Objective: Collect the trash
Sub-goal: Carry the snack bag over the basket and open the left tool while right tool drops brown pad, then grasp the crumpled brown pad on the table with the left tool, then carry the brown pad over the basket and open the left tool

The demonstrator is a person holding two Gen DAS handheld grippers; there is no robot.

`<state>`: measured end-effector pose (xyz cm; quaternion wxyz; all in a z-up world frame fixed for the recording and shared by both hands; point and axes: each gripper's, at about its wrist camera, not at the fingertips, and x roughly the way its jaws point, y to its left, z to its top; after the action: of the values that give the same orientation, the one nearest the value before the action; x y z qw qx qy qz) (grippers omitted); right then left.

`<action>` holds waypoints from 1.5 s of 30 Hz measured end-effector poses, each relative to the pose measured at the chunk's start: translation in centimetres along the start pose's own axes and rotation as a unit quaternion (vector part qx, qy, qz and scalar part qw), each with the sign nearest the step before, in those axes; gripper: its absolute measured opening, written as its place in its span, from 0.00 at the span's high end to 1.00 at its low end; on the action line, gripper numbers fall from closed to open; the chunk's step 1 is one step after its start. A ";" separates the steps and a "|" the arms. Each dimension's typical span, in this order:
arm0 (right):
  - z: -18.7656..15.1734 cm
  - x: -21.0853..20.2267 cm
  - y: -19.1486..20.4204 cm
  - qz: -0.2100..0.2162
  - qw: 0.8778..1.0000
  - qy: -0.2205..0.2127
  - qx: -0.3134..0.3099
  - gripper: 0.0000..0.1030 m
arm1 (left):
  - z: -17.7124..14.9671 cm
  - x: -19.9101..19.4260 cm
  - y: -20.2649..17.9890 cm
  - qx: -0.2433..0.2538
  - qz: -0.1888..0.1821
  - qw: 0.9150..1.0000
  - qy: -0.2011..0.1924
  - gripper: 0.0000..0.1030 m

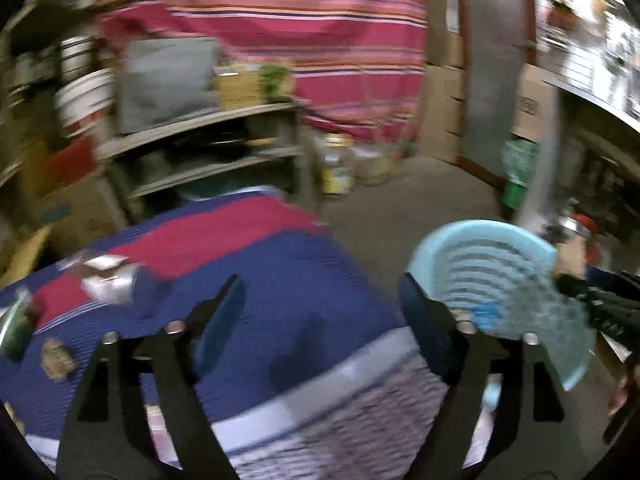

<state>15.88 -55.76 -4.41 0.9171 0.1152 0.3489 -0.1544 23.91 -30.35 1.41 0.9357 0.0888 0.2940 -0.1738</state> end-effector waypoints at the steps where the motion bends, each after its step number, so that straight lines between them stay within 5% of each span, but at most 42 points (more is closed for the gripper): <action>1: 0.0 0.2 0.4 0.001 1.000 0.001 -0.001 0.56 | -0.4 -0.2 2.2 -0.010 0.023 1.000 0.000 0.18; 9: 0.1 1.7 3.5 0.000 1.000 0.005 -0.015 0.53 | -2.7 0.7 16.9 -0.057 0.161 0.985 0.029 0.18; 17: 0.7 2.3 4.1 -0.007 1.000 0.005 -0.019 0.50 | -5.7 3.9 25.0 -0.113 0.185 0.972 0.095 0.18; 20: 0.9 2.6 4.5 -0.009 1.000 0.009 -0.024 0.50 | -6.3 4.7 25.4 -0.114 0.176 0.972 0.110 0.27; 22: 0.9 2.8 4.6 -0.012 1.000 0.010 -0.025 0.50 | -6.3 5.4 25.6 -0.114 0.157 0.973 0.123 0.45; 26: 0.9 2.7 4.5 -0.012 1.000 0.012 -0.023 0.50 | -6.5 6.0 25.3 -0.105 0.154 0.974 0.133 0.63; 39: 0.9 2.4 4.2 -0.010 1.000 0.010 -0.021 0.49 | -2.8 1.8 20.5 -0.077 0.131 0.986 0.067 0.63; 40: 0.9 2.4 4.1 -0.010 1.000 0.010 -0.021 0.47 | -2.5 1.6 19.9 -0.076 0.125 0.987 0.063 0.63; 42: 0.8 2.4 4.0 -0.018 1.000 0.012 -0.022 0.26 | -1.6 1.0 18.0 -0.069 0.111 0.990 0.053 0.63; 45: 0.8 2.1 3.7 -0.022 0.999 0.007 -0.026 0.26 | -0.6 0.3 15.1 -0.061 0.087 0.994 0.036 0.63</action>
<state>19.20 -52.99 -4.88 0.9138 0.0843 0.3616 -0.1649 29.54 -16.36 1.75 0.9397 0.0628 0.3289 -0.0696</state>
